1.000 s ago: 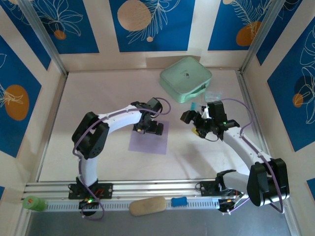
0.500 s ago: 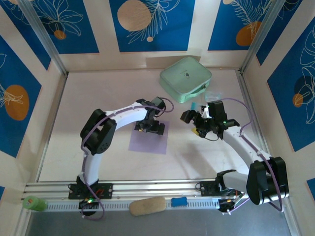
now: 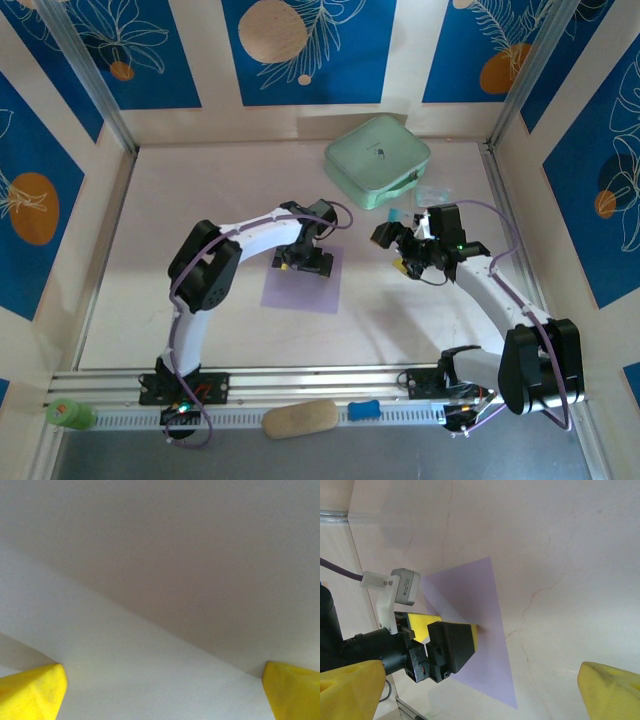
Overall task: Fold a paper plane with a square sheet of paper (pick it up from the middle)
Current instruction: First fold the square sheet of paper in half at the center of the table.
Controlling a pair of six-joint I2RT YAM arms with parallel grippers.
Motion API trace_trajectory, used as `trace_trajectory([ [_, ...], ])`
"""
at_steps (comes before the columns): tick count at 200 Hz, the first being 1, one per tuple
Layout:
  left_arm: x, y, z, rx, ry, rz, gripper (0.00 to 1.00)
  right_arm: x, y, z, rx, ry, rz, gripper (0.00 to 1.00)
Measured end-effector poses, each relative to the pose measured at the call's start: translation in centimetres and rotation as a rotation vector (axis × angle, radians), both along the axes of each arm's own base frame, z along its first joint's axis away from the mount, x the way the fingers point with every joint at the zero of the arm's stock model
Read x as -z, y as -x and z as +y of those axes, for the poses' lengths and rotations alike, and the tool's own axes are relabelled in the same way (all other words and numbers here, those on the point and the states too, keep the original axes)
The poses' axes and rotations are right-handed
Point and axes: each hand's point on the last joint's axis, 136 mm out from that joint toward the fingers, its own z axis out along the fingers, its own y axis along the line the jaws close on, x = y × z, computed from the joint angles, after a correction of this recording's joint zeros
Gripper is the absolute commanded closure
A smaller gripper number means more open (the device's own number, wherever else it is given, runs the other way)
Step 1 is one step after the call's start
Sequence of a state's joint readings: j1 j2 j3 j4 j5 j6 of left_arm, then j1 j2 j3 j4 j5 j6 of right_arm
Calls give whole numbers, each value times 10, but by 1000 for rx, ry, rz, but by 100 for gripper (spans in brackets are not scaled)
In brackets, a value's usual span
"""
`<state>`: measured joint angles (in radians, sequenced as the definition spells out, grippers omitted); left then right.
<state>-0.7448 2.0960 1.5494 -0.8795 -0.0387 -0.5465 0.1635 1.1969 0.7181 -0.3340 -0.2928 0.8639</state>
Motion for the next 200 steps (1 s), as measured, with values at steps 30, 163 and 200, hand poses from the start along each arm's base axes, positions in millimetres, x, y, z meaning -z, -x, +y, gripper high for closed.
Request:
trace_trajectory([
  [30,1,0,-1,-5,-1,2,0,-1,0,-1,4,-1,-2,1],
  [163,2,2,-3,-9,-3,3,0,-1,-1,-2,8,-4,-1,1],
  [200,2,2,-3,-14,-6,-2,0,-1,-1,-2,7,-4,-1,1],
])
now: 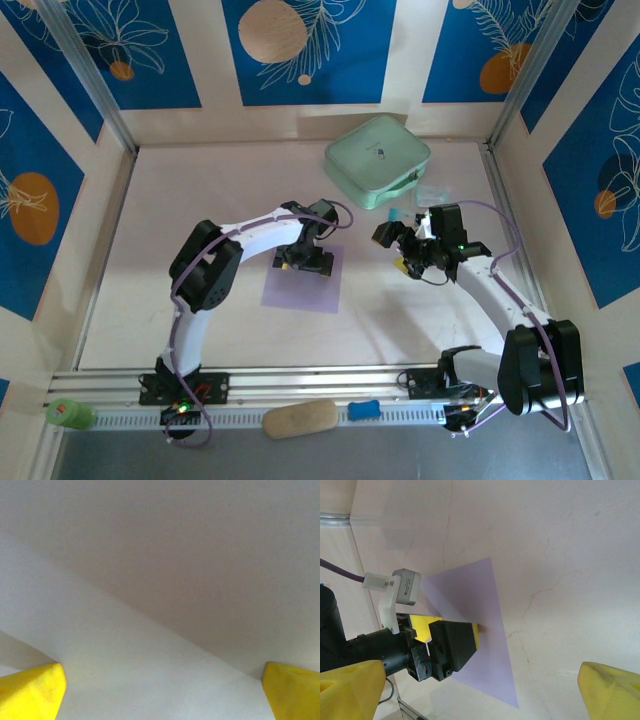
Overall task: Fold a paper plane with a square sheet of paper (pick it up from the middle)
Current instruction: First fold the square sheet of paper in half at the center of the table.
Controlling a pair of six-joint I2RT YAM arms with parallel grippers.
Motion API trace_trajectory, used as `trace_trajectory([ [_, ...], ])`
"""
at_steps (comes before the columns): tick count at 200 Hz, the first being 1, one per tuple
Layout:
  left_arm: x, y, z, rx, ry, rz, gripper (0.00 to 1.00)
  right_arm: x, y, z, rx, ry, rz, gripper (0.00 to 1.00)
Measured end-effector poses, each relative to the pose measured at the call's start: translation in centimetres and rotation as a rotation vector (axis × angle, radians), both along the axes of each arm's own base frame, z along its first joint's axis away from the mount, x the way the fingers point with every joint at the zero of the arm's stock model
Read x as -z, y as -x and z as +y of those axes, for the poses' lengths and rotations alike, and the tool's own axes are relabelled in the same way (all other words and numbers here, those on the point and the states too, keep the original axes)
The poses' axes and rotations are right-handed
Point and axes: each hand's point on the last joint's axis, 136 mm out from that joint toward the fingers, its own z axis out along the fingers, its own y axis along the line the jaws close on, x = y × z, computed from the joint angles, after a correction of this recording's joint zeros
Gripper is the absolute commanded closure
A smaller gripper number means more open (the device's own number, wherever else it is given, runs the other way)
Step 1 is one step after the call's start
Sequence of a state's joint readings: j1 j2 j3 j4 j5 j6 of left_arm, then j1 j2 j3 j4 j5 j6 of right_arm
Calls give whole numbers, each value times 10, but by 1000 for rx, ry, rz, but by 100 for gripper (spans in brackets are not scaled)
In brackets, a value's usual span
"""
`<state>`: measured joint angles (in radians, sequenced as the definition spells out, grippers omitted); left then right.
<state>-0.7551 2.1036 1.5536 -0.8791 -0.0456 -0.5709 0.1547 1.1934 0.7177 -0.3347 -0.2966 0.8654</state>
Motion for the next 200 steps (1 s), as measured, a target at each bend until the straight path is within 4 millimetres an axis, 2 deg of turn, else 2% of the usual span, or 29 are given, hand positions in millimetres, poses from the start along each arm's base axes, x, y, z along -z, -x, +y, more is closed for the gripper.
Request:
trace_trajectory([
  [109,-5,-2,-1,-35,10,-14,0,-5,3,4,-11,-6,-12,1],
  [200,0,0,1,-49,11,-14,0,-4,5,6,-12,-8,2,1],
])
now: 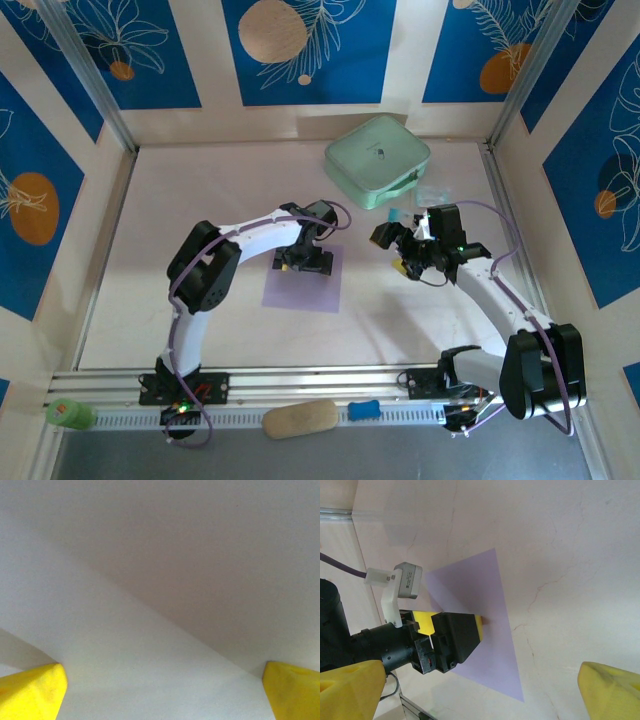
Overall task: Fold a paper plane with a square sheet of paper (pick it up from the middle)
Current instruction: First fold the square sheet of paper in half at the center of the table.
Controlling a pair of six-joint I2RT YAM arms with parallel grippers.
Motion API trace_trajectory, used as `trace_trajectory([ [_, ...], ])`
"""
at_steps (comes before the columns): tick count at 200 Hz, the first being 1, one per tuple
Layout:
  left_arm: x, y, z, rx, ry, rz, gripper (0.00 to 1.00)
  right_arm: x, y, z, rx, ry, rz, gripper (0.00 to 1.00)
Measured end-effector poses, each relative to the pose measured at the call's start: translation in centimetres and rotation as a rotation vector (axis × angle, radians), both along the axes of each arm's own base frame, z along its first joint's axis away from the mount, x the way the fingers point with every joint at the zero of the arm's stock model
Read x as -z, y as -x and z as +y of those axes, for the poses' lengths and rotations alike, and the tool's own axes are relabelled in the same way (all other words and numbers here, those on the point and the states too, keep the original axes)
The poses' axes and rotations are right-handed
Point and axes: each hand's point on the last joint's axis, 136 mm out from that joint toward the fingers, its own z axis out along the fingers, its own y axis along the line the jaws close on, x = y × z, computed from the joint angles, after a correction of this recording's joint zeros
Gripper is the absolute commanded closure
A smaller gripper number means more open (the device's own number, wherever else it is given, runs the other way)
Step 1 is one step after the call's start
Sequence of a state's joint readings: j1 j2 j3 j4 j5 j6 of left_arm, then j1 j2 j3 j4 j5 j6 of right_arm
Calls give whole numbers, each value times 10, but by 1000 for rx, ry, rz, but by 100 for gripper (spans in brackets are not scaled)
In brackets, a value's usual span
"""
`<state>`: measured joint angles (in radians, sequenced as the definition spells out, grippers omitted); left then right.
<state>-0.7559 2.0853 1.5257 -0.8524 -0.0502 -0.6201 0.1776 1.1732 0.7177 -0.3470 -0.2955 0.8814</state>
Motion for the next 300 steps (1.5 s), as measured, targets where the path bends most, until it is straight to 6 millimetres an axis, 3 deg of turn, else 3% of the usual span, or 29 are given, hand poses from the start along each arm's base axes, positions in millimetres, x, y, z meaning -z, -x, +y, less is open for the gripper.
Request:
trace_trajectory([
  [300,1,0,0,4,3,-20,3,10,2,-2,14,20,42,1],
])
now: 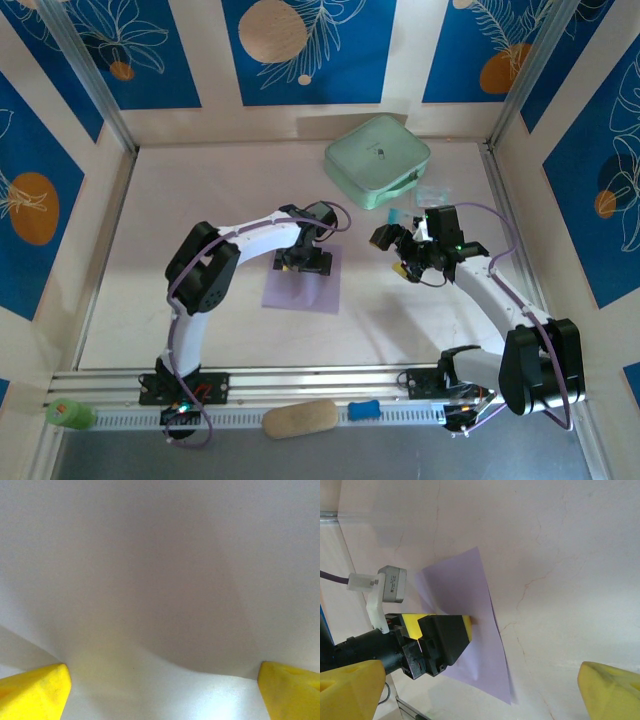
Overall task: Fold a paper plane with a square sheet of paper (pick it up from the middle)
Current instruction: First fold the square sheet of paper in half at the center of the table.
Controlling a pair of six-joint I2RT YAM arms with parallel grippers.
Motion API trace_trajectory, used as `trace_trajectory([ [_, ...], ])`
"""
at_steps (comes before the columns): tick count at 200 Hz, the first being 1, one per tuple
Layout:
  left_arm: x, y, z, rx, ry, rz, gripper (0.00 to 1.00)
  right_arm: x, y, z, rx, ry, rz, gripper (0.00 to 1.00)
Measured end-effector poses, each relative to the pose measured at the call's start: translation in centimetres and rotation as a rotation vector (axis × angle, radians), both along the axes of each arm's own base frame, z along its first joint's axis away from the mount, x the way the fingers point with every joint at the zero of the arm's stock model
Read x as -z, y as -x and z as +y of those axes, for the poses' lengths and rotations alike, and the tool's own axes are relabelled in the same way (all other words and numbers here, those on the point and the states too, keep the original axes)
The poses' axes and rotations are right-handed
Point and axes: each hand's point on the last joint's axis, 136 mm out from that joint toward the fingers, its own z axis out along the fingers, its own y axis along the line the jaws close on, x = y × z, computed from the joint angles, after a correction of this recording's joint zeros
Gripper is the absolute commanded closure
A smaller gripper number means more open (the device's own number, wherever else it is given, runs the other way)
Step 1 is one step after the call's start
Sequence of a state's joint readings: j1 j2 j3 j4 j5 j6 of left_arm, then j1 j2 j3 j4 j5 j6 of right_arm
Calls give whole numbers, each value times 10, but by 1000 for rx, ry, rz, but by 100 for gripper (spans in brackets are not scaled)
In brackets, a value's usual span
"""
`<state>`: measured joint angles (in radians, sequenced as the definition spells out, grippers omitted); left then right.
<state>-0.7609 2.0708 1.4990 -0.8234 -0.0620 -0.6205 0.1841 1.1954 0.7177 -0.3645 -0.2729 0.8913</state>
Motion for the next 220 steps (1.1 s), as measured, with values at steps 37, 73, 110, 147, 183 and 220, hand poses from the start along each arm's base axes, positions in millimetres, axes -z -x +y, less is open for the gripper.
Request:
trace_trajectory([
  [37,-2,0,2,-2,-3,-11,0,0,0,0,0,0,0,1],
  [73,-7,2,5,-2,-7,-14,0,0,0,0,0,0,0,1],
  [110,-11,2,3,-1,5,-17,0,0,0,0,0,0,0,1],
  [147,-8,7,1,3,21,4,0,2,0,0,0,1,6,1],
  [183,0,13,5,3,4,29,0,3,0,0,0,2,11,1],
  [220,1,13,5,5,-1,29,0,5,0,0,0,4,22,1],
])
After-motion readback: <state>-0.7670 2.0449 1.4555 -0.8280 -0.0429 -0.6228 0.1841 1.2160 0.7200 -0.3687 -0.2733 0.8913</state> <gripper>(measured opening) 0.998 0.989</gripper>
